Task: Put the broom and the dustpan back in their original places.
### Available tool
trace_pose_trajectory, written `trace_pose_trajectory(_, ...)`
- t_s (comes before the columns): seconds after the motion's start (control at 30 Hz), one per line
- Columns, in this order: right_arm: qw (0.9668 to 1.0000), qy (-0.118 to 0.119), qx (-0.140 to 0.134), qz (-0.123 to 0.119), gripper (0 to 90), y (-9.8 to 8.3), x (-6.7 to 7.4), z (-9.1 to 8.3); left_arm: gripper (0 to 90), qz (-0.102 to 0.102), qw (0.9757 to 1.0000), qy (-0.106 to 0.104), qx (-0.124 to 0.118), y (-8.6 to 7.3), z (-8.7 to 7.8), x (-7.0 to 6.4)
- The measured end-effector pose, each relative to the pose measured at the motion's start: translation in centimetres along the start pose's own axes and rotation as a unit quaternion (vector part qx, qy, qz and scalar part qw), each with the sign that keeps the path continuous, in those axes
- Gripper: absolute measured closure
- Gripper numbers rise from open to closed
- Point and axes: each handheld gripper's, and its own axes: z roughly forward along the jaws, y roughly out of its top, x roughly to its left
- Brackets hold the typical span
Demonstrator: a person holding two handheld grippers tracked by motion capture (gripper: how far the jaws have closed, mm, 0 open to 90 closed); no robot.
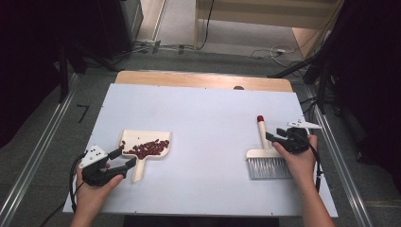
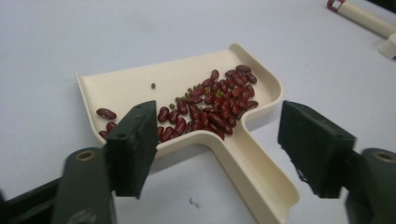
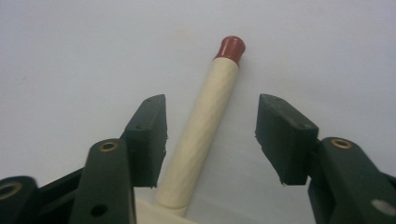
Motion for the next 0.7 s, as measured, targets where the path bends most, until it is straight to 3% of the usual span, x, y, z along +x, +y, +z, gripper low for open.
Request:
trace_pose_trajectory(0.17,0.9993,0.030,-0.024,0.000,23.9,-1.3,0.3,-1.3,15.2,0.002,0.9999,-0.005,-0.009,0.1,0.1,0.1)
trace_pose_trajectory(0.33,0.9979,0.036,-0.054,0.003,11.2,-2.6,0.5,-2.7,7.4,0.000,0.9997,-0.014,-0.020,0.0,0.1,0.3)
trace_pose_trajectory(0.47,0.9966,0.042,-0.071,-0.005,6.7,-3.7,0.9,-3.7,2.5,0.003,0.9994,-0.024,-0.026,0.0,0.1,0.7)
trace_pose_trajectory(0.7,0.9943,0.055,-0.091,-0.006,0.4,-5.4,1.1,-5.2,0.0,0.000,0.9993,-0.020,-0.032,-0.1,0.1,1.1)
